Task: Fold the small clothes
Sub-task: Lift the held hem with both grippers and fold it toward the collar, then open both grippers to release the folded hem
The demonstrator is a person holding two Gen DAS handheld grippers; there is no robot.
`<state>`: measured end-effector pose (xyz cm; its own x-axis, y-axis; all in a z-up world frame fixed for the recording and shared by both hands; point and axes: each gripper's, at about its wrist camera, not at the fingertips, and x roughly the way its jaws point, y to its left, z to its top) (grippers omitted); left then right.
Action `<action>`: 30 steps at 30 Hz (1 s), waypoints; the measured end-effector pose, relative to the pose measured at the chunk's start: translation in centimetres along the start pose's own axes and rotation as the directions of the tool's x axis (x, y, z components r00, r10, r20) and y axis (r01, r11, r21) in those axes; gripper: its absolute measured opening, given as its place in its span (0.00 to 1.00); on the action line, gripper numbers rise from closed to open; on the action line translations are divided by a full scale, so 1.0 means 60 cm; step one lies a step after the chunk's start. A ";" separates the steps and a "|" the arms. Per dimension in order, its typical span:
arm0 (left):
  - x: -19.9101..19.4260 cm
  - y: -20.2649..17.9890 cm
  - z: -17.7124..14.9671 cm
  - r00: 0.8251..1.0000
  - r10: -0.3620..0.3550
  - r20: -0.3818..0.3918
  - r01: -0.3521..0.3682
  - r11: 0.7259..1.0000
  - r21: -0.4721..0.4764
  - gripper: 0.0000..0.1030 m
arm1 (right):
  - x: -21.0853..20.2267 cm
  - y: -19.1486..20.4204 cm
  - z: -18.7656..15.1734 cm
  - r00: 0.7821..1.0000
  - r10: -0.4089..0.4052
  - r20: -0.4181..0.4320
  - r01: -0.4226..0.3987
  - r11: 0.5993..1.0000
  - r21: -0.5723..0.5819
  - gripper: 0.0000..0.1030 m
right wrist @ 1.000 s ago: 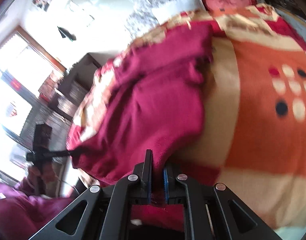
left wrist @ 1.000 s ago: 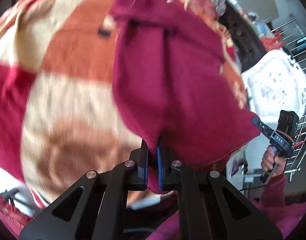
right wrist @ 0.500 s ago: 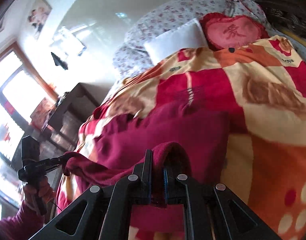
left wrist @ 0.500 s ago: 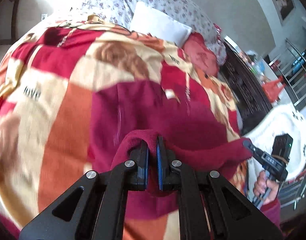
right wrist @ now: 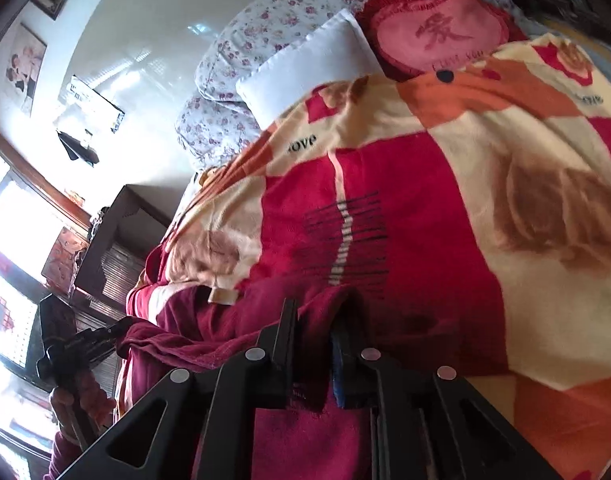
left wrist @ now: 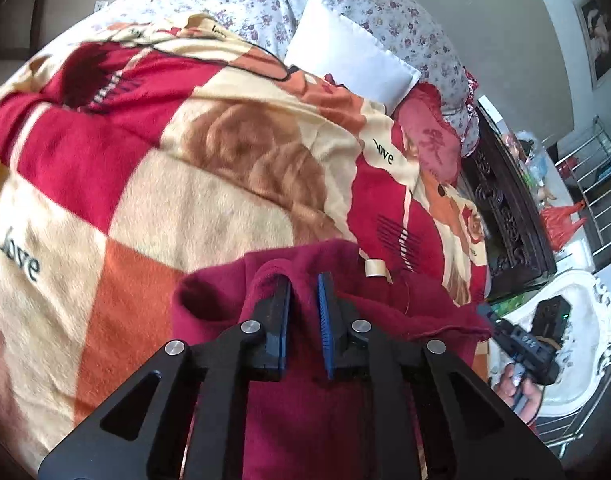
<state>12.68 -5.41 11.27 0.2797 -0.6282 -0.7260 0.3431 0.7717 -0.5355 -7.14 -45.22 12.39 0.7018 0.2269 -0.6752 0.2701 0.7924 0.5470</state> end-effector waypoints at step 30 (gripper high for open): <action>0.122 -0.015 -0.018 0.941 0.310 0.136 -0.326 0.938 0.116 0.69 | 0.151 0.029 -0.010 0.952 -0.299 0.066 0.306 0.929 -0.206 0.39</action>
<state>13.45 -10.60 5.94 0.4915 -0.3651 -0.7907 0.3349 0.9173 -0.2154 -0.70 -41.47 6.94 0.6309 -0.0584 -0.7737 0.3304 0.9225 0.1998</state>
